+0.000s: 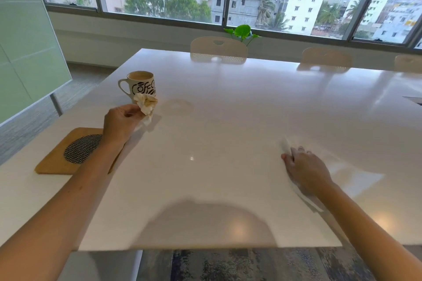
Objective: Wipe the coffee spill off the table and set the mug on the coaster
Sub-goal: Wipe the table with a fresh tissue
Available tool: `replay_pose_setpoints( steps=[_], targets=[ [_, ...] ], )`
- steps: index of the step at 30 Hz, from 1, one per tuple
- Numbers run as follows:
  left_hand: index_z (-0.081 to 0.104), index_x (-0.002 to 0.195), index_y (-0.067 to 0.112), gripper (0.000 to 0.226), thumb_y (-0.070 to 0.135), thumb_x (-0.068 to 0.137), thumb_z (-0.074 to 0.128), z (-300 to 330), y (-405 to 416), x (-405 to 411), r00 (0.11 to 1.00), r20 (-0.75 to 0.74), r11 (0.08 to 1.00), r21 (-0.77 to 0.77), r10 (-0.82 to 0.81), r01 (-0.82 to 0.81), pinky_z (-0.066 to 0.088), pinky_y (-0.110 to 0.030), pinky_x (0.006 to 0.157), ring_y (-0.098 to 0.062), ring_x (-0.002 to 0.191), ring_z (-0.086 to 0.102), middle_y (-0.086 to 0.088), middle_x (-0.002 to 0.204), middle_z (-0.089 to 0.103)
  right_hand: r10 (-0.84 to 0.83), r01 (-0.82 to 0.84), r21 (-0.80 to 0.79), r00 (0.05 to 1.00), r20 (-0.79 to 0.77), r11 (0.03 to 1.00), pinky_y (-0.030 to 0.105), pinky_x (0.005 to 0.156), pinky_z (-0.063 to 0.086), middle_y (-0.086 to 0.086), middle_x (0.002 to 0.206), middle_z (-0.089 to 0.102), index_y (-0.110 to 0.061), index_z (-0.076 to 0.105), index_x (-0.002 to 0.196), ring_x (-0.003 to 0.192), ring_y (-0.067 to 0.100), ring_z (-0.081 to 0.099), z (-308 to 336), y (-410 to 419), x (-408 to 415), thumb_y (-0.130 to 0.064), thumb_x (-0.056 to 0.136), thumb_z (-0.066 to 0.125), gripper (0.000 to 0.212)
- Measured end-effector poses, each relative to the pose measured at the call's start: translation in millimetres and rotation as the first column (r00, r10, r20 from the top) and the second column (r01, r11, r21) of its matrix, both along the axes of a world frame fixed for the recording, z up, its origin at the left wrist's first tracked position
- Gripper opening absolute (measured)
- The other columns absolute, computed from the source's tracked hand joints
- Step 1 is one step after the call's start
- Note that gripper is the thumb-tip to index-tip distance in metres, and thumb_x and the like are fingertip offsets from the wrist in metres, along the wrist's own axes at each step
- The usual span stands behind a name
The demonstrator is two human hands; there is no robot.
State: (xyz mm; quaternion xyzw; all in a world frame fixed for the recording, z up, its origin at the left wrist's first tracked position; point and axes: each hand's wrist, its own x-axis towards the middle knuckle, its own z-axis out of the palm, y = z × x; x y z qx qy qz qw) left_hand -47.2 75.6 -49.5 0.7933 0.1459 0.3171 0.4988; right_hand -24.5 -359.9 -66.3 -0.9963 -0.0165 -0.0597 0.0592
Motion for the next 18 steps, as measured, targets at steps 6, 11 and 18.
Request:
replay_pose_setpoints(
  steps=[6,11,18],
  targets=[
    [0.073,0.094,0.024,0.026,0.036,0.072,0.078,-1,4,-3,1.0,-0.004,0.999,-0.032,-0.002,0.001,0.039,-0.014,0.059,0.006,0.066,0.059,0.016,0.075,0.067,0.04,-0.159,0.339,0.943,0.332,0.927,0.028,0.056,0.035,0.015,0.075,0.067,-0.01,0.069,0.094,0.062,0.027,0.051,18,15,-2,-0.015,0.093,0.044,0.026],
    [0.07,0.085,0.031,0.015,0.036,0.072,0.078,-2,21,2,0.999,-0.032,0.991,-0.132,-0.014,0.009,0.04,-0.019,0.06,0.001,0.07,0.058,0.022,0.075,0.066,0.1,-0.227,0.448,0.952,0.289,0.865,0.04,0.08,0.044,0.019,0.11,0.067,-0.013,0.059,0.123,0.112,0.042,0.054,24,48,21,-0.022,0.098,0.036,0.035],
    [0.07,0.072,0.034,0.008,0.03,0.074,0.077,-6,44,12,0.994,-0.035,0.967,-0.237,-0.104,0.092,0.041,-0.024,0.062,-0.005,0.07,0.057,0.013,0.074,0.068,0.221,-0.189,0.16,0.951,-0.215,0.969,0.047,0.116,-0.002,-0.005,0.16,0.002,-0.033,0.011,0.149,0.147,0.02,-0.005,-5,86,65,-0.043,0.099,0.015,0.051]
  ],
)
